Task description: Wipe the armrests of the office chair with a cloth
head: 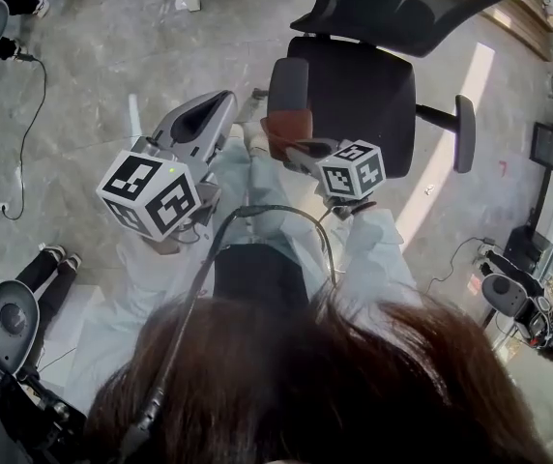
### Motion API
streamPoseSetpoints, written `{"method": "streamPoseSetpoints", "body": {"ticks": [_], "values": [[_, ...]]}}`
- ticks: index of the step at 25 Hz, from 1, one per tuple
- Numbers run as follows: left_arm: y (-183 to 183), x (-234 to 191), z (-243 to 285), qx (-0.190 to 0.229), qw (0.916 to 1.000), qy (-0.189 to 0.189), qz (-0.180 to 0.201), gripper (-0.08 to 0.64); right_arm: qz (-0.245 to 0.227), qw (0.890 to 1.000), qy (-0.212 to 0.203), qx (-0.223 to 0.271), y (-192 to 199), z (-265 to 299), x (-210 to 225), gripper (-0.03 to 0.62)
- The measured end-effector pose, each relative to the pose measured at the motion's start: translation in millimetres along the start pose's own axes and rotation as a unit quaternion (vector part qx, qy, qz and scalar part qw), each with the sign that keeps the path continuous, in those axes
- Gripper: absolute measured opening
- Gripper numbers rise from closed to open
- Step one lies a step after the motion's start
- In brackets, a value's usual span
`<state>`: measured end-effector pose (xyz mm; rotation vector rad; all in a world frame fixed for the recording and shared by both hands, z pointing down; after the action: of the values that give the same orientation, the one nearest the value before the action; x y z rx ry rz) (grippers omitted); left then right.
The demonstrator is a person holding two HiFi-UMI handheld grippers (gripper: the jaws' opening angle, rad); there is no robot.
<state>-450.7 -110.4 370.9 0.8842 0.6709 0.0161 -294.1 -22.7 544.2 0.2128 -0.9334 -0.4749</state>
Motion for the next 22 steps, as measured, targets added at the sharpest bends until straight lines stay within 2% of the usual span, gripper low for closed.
{"method": "streamPoseSetpoints", "body": {"ticks": [3,7,12,15,17,20,22], "values": [[0,-6,-3,0.005,0.9999,-0.011,-0.006,0.003,0.012,0.999,0.007,0.053,-37,-19,15,0.025],[-2,-19,-12,0.016,0.9994,-0.027,-0.013,0.003,0.016,0.992,0.046,0.113,-88,-45,38,0.025],[-3,-28,-19,0.024,0.9988,-0.039,-0.019,0.003,0.002,0.985,0.100,0.141,-140,-55,68,0.025],[-3,-31,-22,0.025,0.9985,-0.044,-0.022,0.003,-0.018,0.985,0.125,0.120,-161,-37,83,0.025],[-2,-33,-24,0.025,0.9984,-0.046,-0.024,0.003,-0.036,0.986,0.140,0.080,-163,-17,91,0.025],[-1,-35,-25,0.024,0.9982,-0.048,-0.026,0.003,-0.039,0.988,0.147,0.016,-151,15,99,0.025],[1,-36,-27,0.023,0.9981,-0.050,-0.027,0.003,-0.025,0.989,0.145,-0.005,-138,29,101,0.025]]}}
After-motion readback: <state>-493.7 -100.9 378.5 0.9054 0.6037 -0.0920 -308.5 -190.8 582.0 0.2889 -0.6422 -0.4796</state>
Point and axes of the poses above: the fingertips, and each gripper's own axes: z forward along the fingers, x to its right, y out of its underside, the point moved 3 cm from there along -z, backward along the fingers, and after that the axes turned 8 degrees about -y, right-handed, at the moved point
